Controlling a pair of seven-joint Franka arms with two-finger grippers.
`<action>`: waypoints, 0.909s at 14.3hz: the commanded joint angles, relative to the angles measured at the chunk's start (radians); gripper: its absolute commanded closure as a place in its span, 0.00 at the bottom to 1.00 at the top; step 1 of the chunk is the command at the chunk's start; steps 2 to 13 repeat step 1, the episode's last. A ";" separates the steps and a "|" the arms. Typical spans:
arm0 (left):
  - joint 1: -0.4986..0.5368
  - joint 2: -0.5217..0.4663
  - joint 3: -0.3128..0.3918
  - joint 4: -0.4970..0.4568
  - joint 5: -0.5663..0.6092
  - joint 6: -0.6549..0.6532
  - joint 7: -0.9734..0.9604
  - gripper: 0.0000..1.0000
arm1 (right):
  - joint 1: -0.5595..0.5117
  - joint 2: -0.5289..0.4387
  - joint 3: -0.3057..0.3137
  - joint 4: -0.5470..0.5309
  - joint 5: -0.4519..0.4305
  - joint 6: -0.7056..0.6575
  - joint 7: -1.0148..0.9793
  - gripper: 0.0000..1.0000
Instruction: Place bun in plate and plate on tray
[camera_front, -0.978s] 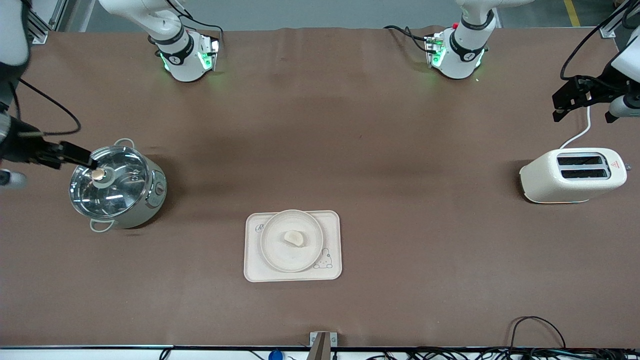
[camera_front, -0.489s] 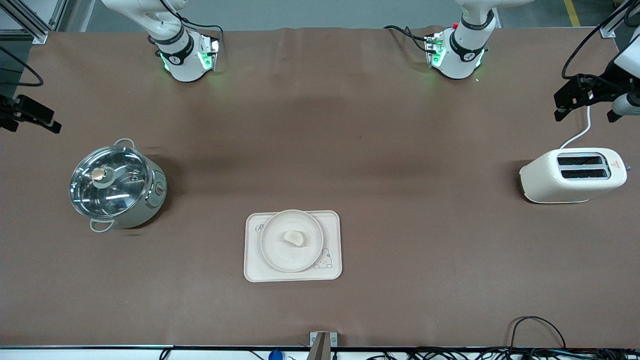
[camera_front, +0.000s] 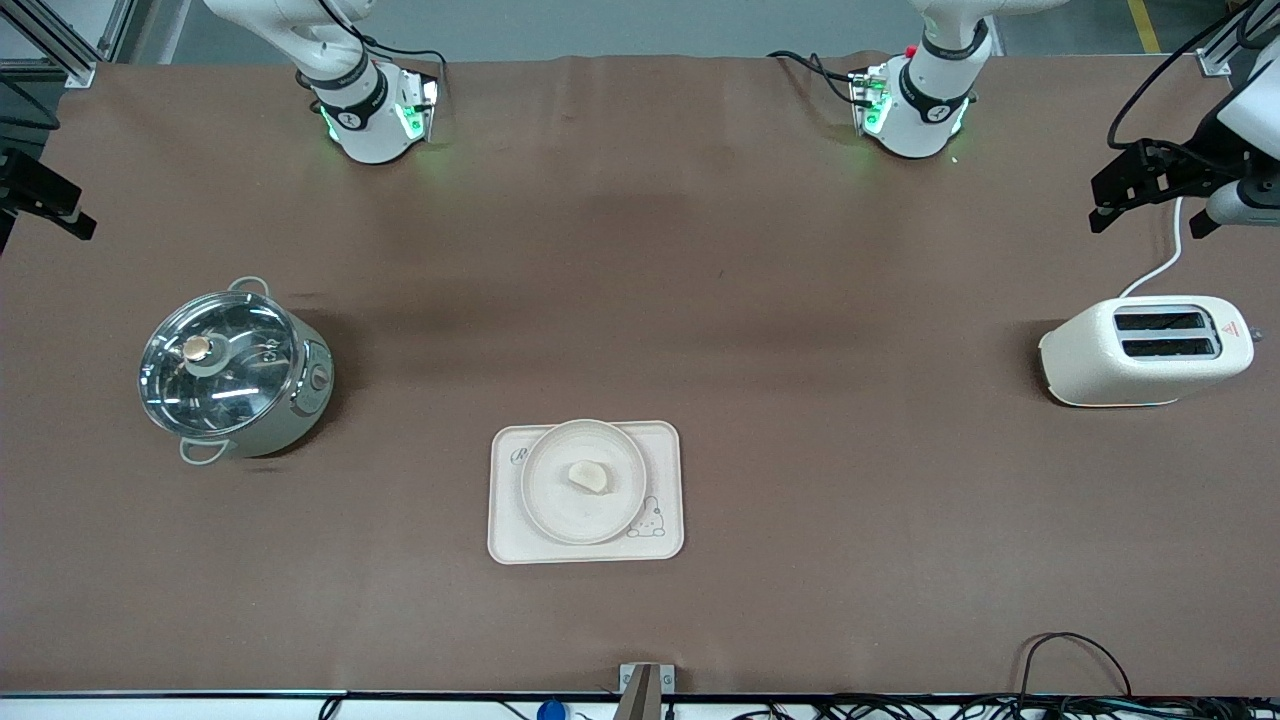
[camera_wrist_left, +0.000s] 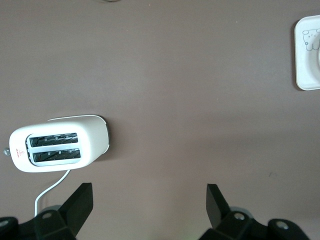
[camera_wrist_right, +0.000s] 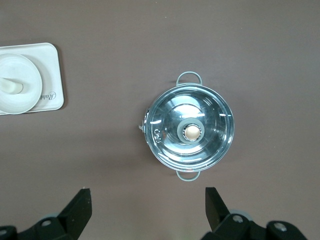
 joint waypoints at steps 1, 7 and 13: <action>-0.001 0.002 -0.003 0.022 -0.010 -0.027 0.009 0.00 | -0.003 -0.008 0.013 0.003 -0.023 -0.011 0.009 0.00; -0.001 0.002 -0.003 0.022 -0.010 -0.027 0.009 0.00 | -0.003 -0.008 0.013 0.003 -0.023 -0.011 0.009 0.00; -0.001 0.002 -0.003 0.022 -0.010 -0.027 0.009 0.00 | -0.003 -0.008 0.013 0.003 -0.023 -0.011 0.009 0.00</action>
